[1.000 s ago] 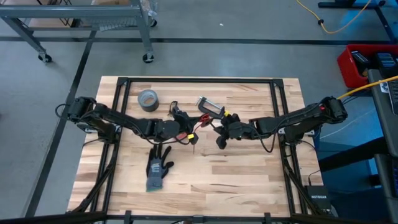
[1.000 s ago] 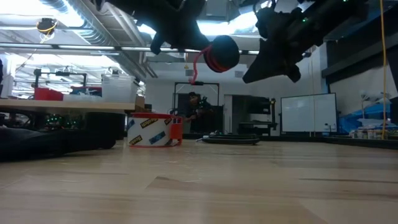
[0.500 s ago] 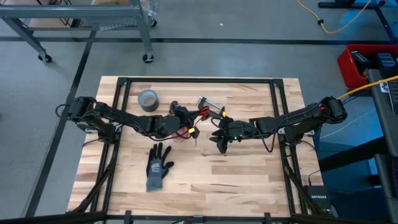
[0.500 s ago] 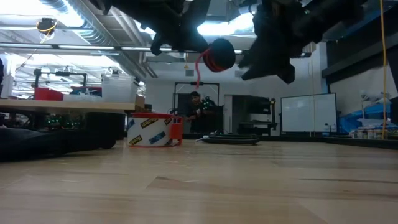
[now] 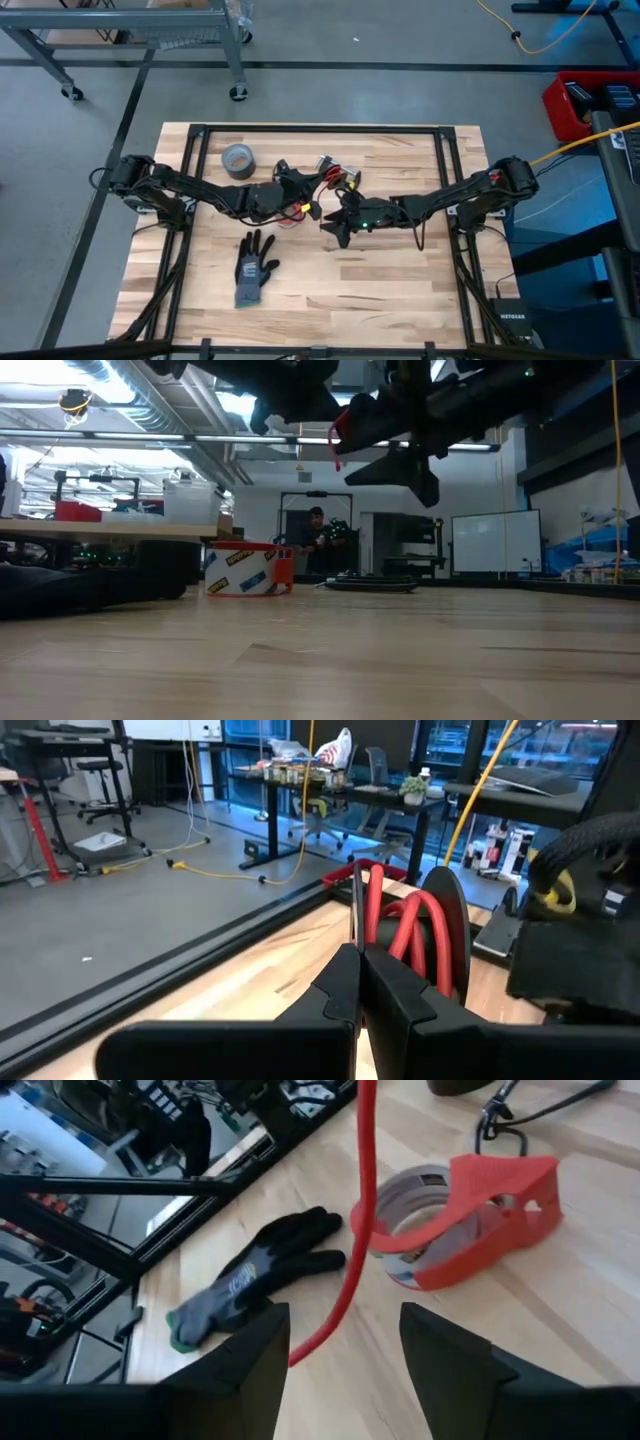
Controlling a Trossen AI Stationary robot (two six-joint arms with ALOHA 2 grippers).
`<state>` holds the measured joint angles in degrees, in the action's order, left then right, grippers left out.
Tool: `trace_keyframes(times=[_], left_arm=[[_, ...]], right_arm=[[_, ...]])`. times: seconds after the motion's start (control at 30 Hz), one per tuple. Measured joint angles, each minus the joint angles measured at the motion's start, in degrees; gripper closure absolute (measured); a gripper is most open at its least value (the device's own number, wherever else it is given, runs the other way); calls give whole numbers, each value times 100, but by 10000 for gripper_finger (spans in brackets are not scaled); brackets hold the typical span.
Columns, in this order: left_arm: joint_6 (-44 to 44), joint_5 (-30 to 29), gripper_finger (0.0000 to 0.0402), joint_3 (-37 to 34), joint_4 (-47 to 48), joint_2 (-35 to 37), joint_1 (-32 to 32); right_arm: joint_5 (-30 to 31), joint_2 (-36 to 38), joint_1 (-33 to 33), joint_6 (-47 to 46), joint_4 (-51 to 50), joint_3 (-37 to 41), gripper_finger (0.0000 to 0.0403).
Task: Coil cords
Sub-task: Coil the red wire onto the spool
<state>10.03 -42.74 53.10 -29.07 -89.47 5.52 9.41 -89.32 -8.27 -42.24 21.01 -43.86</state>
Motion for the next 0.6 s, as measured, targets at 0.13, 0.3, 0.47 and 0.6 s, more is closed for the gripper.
trace_keyframes(times=[0.13,0.3,0.47,0.6], left_arm=[[-27,-1,401,0,-54,0,0],[-19,4,401,0,-47,0,0],[-6,13,401,0,-57,0,0],[-6,13,401,0,-132,0,0]], right_arm=[[0,-140,0,-11,325,-2,207],[43,-181,0,-16,384,0,207],[52,-181,1,-13,515,-2,222],[55,-181,2,7,494,-2,248]])
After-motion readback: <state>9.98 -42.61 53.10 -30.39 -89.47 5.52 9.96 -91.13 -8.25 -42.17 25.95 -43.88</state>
